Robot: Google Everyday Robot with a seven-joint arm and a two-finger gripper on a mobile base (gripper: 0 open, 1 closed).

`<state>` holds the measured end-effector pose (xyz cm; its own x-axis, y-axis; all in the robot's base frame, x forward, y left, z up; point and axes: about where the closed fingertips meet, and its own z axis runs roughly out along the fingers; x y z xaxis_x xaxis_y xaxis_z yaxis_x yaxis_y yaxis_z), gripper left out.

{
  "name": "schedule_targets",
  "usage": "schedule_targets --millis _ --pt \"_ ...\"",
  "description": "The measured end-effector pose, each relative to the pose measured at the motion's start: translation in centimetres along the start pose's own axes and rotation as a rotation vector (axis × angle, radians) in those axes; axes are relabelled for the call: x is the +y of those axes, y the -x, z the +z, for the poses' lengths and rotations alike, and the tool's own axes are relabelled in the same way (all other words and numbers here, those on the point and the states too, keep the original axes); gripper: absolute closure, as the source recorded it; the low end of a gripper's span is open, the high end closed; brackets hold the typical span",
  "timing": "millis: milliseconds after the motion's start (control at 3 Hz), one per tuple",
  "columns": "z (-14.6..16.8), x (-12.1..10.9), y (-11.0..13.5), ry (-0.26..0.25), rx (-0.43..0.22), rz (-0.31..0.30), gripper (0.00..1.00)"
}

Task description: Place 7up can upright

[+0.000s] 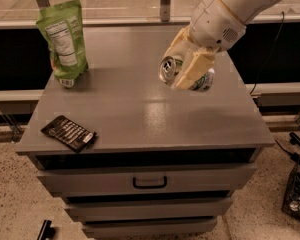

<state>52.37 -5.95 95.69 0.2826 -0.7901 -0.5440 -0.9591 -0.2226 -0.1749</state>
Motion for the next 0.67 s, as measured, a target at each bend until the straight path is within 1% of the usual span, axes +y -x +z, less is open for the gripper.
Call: schedule_targets --millis 333,667 --pt "0.5 -0.5 2.1 -0.038 -0.221 -0.025 1.00" --pt "1.2 -0.6 5.3 -0.049 -0.429 -0.059 1.00"
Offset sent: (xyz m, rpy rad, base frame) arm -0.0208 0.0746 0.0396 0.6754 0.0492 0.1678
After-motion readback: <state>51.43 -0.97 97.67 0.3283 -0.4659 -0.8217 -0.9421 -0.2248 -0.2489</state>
